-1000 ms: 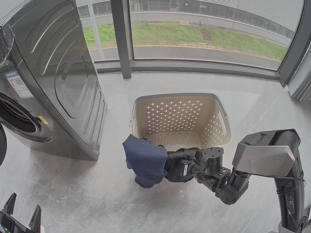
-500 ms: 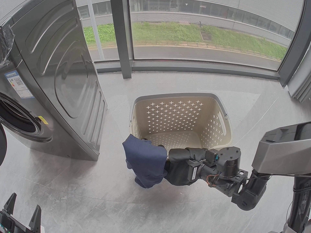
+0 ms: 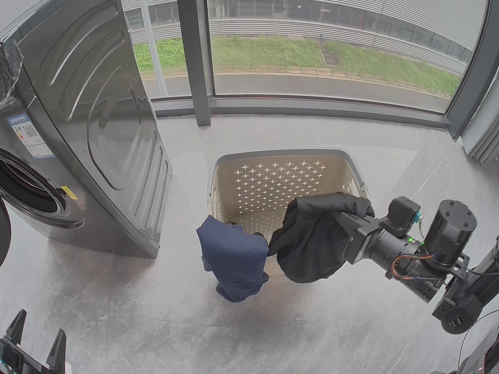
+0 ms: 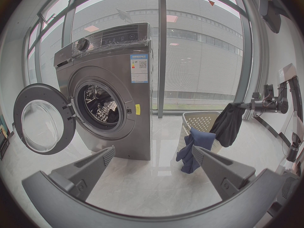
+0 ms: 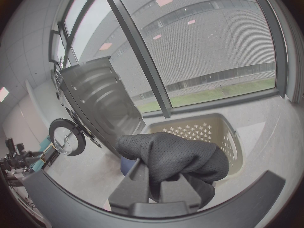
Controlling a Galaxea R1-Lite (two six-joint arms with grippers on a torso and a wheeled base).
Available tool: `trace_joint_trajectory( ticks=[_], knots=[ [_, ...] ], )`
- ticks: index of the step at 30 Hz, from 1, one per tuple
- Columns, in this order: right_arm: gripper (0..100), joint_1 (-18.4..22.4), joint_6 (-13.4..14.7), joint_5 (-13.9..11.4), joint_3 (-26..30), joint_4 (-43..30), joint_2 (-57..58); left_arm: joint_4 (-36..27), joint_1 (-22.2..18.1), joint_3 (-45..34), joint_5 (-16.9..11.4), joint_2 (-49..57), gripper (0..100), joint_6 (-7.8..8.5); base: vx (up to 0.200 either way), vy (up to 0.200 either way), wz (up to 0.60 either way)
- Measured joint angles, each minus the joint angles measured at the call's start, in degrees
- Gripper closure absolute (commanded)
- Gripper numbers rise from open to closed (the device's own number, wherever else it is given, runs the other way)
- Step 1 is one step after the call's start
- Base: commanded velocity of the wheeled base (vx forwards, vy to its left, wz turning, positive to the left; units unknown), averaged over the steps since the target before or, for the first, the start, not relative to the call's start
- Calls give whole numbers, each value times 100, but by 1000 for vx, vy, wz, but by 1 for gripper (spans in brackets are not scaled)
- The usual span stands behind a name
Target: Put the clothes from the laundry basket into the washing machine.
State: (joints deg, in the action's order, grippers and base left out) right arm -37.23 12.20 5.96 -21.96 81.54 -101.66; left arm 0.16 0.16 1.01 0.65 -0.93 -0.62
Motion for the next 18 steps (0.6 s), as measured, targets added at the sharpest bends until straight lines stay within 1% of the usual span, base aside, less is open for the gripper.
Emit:
trace_joint_trajectory(
  ticks=[4, 8, 12, 18],
  knots=[
    [100, -30, -145, -106, 38, -44, 496, 0, 0, 0, -5, 0, 0, -4, 0, 0, 0],
    [100, -87, -165, -121, 63, 2, 697, 2, 0, 0, -21, 0, 0, -24, 0, 0, 0],
    [100, -100, -180, -117, 73, 18, 813, 6, 5, 0, -29, 0, 0, -83, 0, 0, 0],
    [100, -107, -194, -121, 33, -26, 1007, 6, 0, 0, -33, 0, 0, -85, -200, 0, 0]
  ],
)
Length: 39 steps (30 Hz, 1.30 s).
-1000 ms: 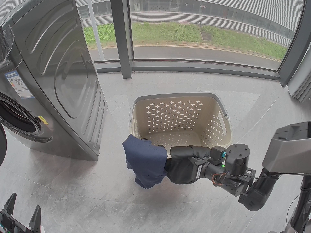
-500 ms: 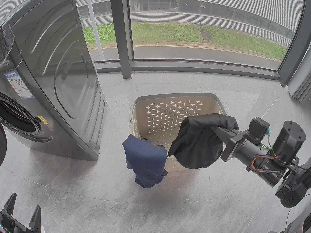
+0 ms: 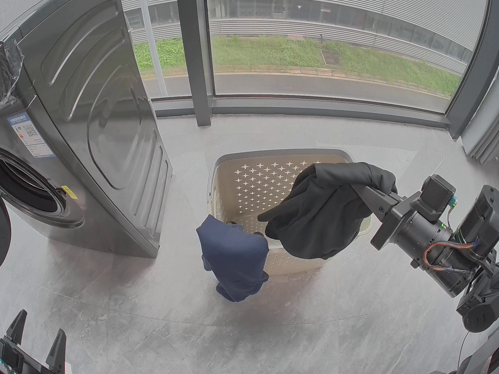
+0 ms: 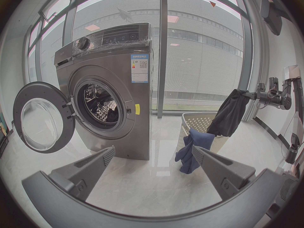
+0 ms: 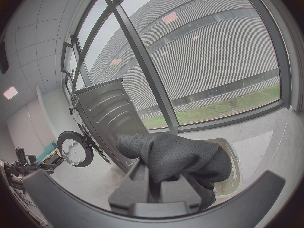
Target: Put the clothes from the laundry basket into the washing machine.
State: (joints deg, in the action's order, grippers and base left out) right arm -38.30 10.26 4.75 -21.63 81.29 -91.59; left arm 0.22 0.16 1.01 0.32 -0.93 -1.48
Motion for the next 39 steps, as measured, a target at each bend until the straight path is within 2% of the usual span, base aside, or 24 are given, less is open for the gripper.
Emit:
trace_joint_trajectory(
  ticks=[21, 30, 39],
  knots=[
    [100, -74, 10, -13, -1, 178, -100, 2, 6, 0, 20, -1, 0, -24, -200, 0, 0],
    [100, -133, 11, -7, -15, 384, -295, -1, 2, 0, 23, -1, 0, -44, 0, 0, 0],
    [100, -138, 11, 2, -39, 439, -439, 2, 2, 0, 23, -4, 0, -44, 0, 200, 0]
  ],
)
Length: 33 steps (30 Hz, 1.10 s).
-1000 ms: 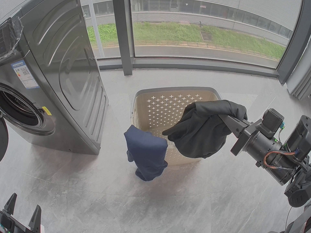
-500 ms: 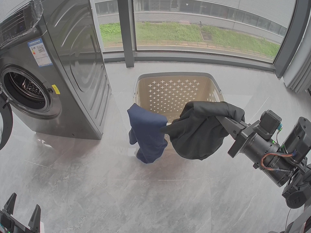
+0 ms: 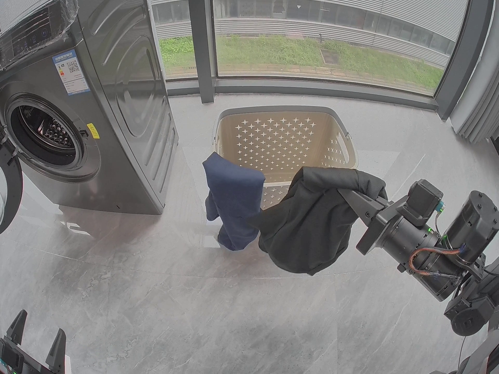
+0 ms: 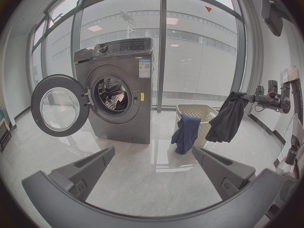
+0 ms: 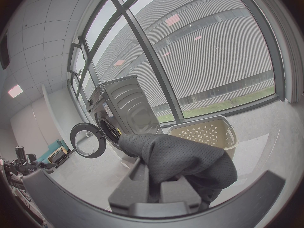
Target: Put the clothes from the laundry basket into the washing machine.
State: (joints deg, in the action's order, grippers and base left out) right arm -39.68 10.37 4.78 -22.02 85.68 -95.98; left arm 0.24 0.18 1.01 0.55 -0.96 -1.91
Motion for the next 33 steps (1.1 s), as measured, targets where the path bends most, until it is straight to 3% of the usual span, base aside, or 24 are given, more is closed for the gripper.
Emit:
trace_joint_trajectory(
  ticks=[33],
  knots=[
    [100, 44, -9, 69, -61, -12, 45, -4, -2, 0, 0, 0, 0, -7, 0, 200, 0]
  ],
)
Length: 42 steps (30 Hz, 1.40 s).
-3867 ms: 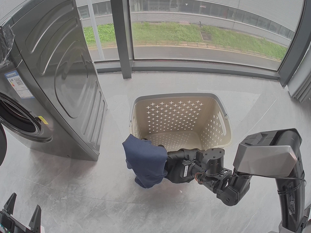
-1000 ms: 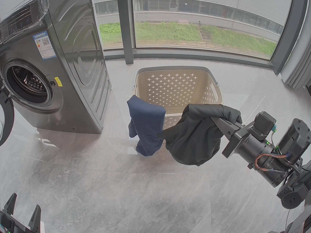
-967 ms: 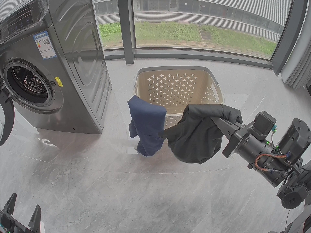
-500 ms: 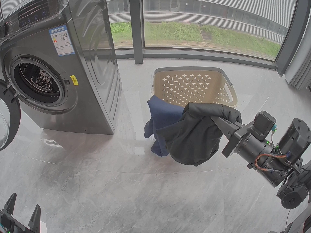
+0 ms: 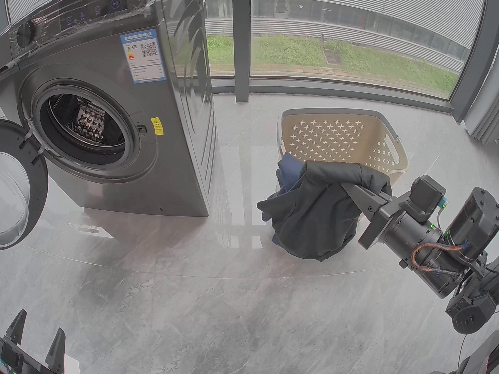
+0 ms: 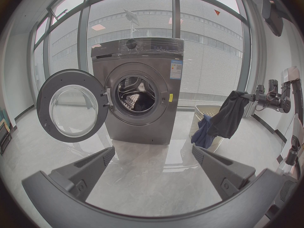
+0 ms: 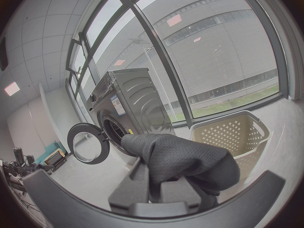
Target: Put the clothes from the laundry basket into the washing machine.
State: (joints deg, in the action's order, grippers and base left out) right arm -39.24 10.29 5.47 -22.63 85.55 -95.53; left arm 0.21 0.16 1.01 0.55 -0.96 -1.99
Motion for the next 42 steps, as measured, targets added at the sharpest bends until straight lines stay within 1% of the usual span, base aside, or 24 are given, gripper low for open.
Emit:
trace_joint_trajectory(
  ticks=[15, 21, 30, 36, 42],
  knots=[
    [100, 46, 0, -1, -9, -5, 38, 0, -2, 0, 35, 0, 0, -1, 0, 200, 0],
    [100, 55, 0, -4, -5, -13, 51, -5, 5, 0, 56, -2, 0, 2, 0, 0, 0],
    [100, 79, 7, 0, -16, -7, 51, -5, 0, 0, 56, -5, 0, -15, -200, 0, 0],
    [100, 79, 7, -9, -5, -13, 54, -5, 0, 0, 51, -5, 0, -15, 0, 0, 0],
    [100, 79, 7, -4, 0, -7, 49, -5, 0, 0, 49, -5, 0, -26, 0, 200, 0]
  ],
)
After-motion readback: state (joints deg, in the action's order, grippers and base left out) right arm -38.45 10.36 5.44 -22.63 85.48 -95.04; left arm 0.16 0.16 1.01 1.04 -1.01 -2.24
